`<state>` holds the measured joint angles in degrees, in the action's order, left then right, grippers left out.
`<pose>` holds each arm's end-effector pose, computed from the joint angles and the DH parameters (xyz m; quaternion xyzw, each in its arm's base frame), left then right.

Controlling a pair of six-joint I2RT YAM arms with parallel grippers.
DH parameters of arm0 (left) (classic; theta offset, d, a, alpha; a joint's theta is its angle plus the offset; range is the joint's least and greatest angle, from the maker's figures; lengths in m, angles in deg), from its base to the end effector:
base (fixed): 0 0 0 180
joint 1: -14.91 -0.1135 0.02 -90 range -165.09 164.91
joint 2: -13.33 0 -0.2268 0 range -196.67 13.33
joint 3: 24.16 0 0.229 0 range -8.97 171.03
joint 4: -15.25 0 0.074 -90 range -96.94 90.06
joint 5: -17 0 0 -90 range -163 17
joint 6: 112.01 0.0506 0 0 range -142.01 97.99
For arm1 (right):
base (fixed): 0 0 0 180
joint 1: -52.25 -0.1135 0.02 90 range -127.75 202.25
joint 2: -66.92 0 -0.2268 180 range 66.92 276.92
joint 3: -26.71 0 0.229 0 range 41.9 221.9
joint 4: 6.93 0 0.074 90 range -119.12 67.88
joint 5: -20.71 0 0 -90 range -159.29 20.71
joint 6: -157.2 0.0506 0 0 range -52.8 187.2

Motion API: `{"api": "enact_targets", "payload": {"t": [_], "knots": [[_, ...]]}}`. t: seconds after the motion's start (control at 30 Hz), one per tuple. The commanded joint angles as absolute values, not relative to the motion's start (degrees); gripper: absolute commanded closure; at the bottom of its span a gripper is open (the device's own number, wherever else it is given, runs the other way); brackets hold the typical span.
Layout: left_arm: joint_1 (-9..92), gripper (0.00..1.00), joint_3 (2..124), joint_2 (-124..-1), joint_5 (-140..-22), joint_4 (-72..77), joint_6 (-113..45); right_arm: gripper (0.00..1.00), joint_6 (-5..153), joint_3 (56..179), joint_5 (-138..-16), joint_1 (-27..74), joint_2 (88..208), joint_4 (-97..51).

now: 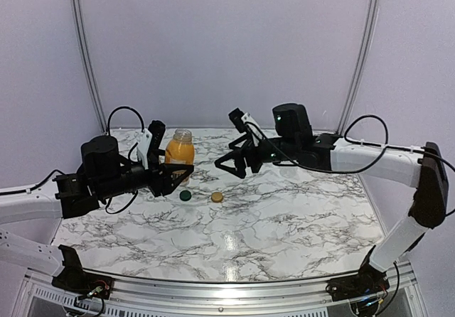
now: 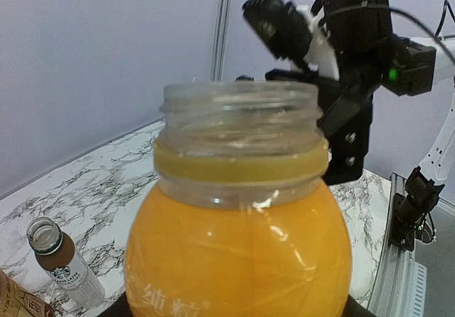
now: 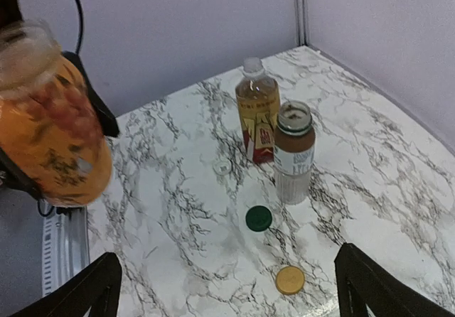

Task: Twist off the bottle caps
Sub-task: Pass from the left arm to the right

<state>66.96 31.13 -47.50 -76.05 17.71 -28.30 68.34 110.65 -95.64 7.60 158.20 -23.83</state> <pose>0.1588 -0.2080 0.2827 0.2990 0.6614 -0.3520 0.5910 0.2410 0.2697 0.2620 -0.4180 0.7136 0.3820 0.4125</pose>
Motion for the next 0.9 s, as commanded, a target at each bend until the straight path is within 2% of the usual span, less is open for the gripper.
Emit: {"api": "enact_targets", "payload": {"t": [0.0,0.43,0.63,0.87], "knots": [[66.61,0.68,32.48,-48.94,-79.88,17.81,-26.21,0.01,73.35,113.07,-102.98,7.60,153.46,-20.55],[66.76,0.67,36.20,-54.56,-87.25,17.78,-24.96,0.04,77.13,122.41,-108.30,2.80,156.40,-21.94],[66.90,0.67,36.94,-56.00,-88.08,17.78,-24.98,0.14,78.09,123.37,-109.89,2.06,158.60,-21.70],[66.98,0.67,36.97,-56.44,-87.56,17.78,-24.82,0.34,78.53,123.72,-112.18,1.76,160.26,-21.65]]}}
